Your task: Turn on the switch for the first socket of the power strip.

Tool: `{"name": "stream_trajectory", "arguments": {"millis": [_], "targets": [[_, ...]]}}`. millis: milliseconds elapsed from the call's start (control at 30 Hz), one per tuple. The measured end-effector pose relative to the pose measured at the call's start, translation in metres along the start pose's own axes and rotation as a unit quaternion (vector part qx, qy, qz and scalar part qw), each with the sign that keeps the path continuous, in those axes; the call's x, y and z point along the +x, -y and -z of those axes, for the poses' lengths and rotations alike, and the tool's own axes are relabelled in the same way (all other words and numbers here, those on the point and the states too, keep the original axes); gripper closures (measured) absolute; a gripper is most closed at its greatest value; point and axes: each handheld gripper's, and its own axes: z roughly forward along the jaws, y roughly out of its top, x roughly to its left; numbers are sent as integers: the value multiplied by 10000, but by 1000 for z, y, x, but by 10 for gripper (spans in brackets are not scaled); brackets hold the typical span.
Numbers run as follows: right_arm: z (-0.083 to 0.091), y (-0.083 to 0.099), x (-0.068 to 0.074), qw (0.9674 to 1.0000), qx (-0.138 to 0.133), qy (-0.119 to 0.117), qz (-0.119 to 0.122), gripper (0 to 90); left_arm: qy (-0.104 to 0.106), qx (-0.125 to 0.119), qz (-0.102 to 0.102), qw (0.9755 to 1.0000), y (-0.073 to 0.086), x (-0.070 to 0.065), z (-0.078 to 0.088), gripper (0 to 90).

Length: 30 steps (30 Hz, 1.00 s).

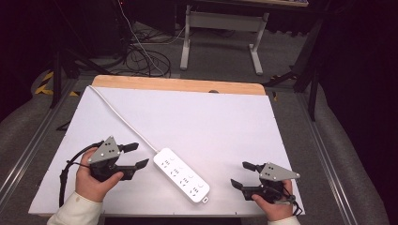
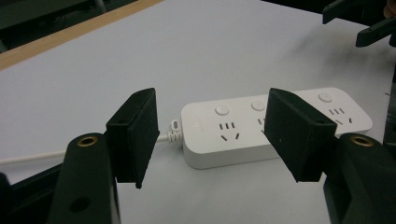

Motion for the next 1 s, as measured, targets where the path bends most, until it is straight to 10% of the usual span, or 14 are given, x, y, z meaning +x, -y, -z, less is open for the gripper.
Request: {"name": "stream_trajectory", "arguments": {"millis": [1000], "targets": [[-1,1,0,10000,60,-73,26,244,406,189,-210,9988,-29,-11,-55,403]]}}
